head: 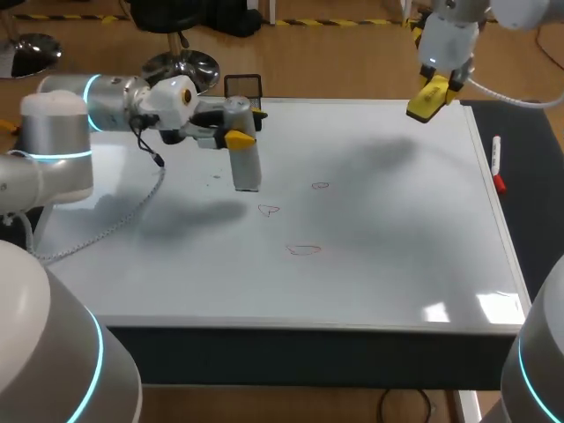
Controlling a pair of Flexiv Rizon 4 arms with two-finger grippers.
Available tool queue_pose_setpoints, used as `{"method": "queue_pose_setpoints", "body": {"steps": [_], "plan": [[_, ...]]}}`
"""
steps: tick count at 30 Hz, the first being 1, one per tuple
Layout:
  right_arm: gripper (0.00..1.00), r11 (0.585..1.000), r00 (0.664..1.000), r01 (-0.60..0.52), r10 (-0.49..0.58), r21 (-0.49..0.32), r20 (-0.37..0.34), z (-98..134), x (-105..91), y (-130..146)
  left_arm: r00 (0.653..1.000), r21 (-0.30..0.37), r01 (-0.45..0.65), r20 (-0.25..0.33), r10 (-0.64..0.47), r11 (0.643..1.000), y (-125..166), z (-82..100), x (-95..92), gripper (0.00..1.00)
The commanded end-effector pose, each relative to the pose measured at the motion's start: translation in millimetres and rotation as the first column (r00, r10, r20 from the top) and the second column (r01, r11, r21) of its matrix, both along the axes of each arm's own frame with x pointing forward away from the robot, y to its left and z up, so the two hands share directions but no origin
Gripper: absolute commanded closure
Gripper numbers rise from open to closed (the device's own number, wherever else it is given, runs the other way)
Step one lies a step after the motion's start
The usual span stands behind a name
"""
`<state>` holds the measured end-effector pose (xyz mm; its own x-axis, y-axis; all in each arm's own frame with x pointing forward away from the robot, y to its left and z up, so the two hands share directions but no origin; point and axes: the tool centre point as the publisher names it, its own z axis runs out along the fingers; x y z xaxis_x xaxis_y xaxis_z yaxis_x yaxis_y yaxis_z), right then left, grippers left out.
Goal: Pick up the inspection probe, press it on each red-marked spot on the whiteboard one by one, put down the probe, pick up the eraser, and wipe off all the red marks.
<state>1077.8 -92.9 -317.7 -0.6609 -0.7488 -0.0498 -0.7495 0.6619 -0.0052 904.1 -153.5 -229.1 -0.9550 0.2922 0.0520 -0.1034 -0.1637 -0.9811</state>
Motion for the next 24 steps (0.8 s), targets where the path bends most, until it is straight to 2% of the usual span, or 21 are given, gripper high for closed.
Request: {"method": "queue_pose_setpoints", "body": {"steps": [1,14,24], "plan": [[1.00,1.000,1.000,-0.001,0.001,-0.004,-0.001,1.2,0.4,-0.5,1.000,-0.016,0.025,-0.010,-0.025,1.000,-10.2,-7.9,1.4,1.00],[1.00,1.000,1.000,-0.001,0.001,-0.004,-0.001,1.2,0.4,-0.5,0.997,-0.034,0.064,-0.035,-0.065,0.997,-30.2,-25.1,-5.4,1.00],[1.00,1.000,1.000,-0.001,0.001,-0.004,-0.001,1.2,0.4,-0.5,0.996,-0.006,0.081,-0.036,-0.081,0.997,-34.1,-40.1,-7.7,1.00]]}}
